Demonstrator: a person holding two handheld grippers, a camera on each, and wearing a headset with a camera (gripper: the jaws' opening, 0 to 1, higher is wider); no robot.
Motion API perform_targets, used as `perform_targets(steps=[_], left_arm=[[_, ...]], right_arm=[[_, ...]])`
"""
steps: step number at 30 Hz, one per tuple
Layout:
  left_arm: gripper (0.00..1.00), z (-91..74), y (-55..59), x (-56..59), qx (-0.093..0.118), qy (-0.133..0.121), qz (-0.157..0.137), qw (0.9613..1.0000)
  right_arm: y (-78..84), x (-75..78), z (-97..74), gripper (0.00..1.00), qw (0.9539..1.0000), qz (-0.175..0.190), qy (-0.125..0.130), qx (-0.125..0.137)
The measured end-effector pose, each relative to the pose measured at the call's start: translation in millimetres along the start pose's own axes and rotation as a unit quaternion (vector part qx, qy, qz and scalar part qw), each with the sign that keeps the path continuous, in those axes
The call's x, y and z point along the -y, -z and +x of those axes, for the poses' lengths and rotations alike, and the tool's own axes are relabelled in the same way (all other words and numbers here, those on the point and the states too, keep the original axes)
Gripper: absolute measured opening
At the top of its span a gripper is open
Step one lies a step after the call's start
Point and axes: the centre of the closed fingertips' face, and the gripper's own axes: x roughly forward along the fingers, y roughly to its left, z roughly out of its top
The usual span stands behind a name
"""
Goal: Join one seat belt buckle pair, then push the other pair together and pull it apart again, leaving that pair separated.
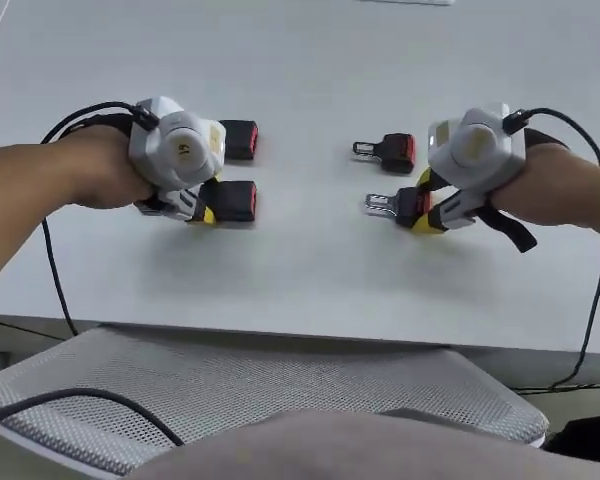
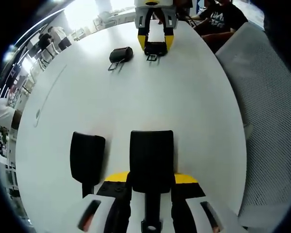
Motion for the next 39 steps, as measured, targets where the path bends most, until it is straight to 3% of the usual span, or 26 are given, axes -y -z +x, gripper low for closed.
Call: perform_targets(steps=[19,23,31,39], left_arm=[[0.32,-1.0,-1.2,3.4,-0.009,0.009,0.006,0.9999],[0.32,-0.9,-1.7,4.2,-0.006,0.011,0.006,0.9999],[0.32,-3.1,-1.8,5.7,-0.006,0.009,0.0,0.9999],[0.32,-3.6,-1.5,6.1,-0.006,0.011,0.002,0.9999]], right_arm=[[-10.0,1.0,0.0,0.34,0.9998,0.016,0.009,0.004],[-18.9,1.4,2.6,0.34,0.9989,0.036,0.022,0.02],[-47.8,-6.4,12.2,0.34,0.9978,0.033,0.029,0.05],[-75.5,-14.7,22.9,0.34,0.9972,0.022,0.018,0.069]])
